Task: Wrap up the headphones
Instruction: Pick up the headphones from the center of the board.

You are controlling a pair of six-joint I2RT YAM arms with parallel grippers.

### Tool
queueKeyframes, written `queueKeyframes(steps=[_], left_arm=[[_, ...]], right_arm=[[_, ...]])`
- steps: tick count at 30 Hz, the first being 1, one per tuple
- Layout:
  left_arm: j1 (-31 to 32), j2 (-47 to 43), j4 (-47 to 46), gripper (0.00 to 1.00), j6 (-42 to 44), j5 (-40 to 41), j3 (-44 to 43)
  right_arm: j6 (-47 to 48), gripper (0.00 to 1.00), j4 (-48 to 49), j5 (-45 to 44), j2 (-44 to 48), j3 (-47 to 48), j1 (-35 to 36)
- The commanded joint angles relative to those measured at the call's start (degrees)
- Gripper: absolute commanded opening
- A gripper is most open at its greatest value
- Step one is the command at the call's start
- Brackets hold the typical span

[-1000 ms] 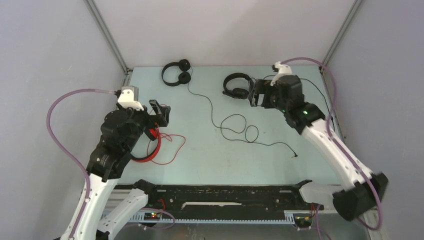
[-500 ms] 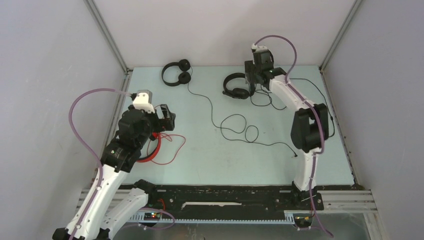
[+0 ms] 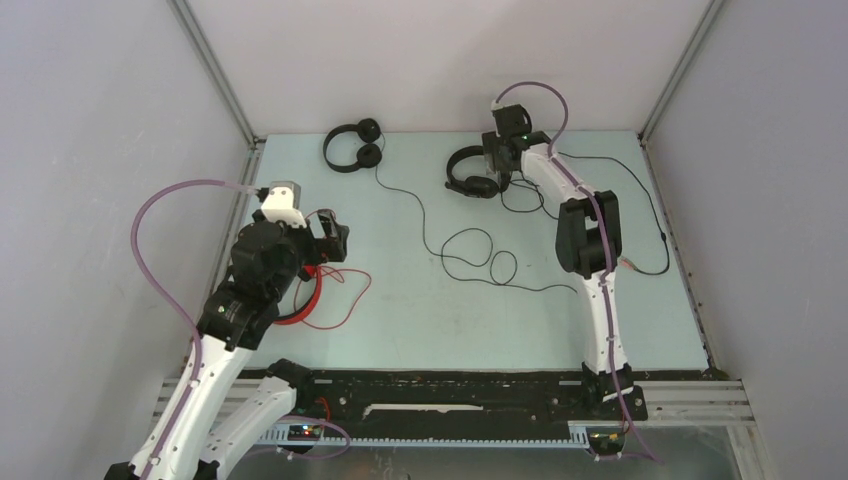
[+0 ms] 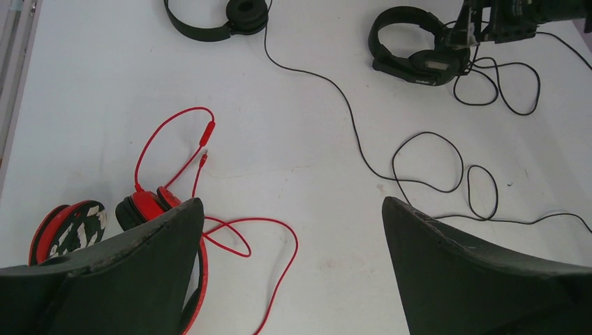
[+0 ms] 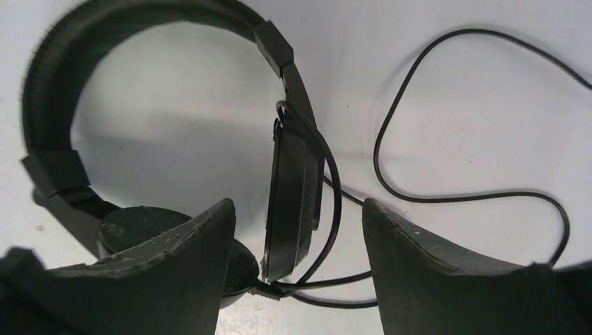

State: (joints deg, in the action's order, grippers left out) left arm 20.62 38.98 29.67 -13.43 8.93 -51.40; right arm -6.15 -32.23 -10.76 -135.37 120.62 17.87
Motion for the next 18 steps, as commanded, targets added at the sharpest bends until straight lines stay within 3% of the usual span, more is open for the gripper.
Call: queueKeyframes(steps=[1,6,15,18], left_arm=[[0.1,-0.5,-1.9,1.0,1.2,0.9,1.0],[0.1,-0.4,-2.0,1.0,1.2,1.1,0.9],[0.1,-0.7,-2.0,1.0,1.7,2.0,1.4],[0.1,-0.3,-2.0,1.0,1.4,2.2,1.2]], right_arm=[[1.0,0.69,-0.9,-1.4,-2.3,3.5,-0.1],[0.8,0.62,-0.7,-1.2,-4.1,3.8,-0.2],[4.3,0.29,1.2,-2.6,0.5,1.9,0.8],[5.9,0.23,2.7,-3.1,5.5,-1.2,2.0]])
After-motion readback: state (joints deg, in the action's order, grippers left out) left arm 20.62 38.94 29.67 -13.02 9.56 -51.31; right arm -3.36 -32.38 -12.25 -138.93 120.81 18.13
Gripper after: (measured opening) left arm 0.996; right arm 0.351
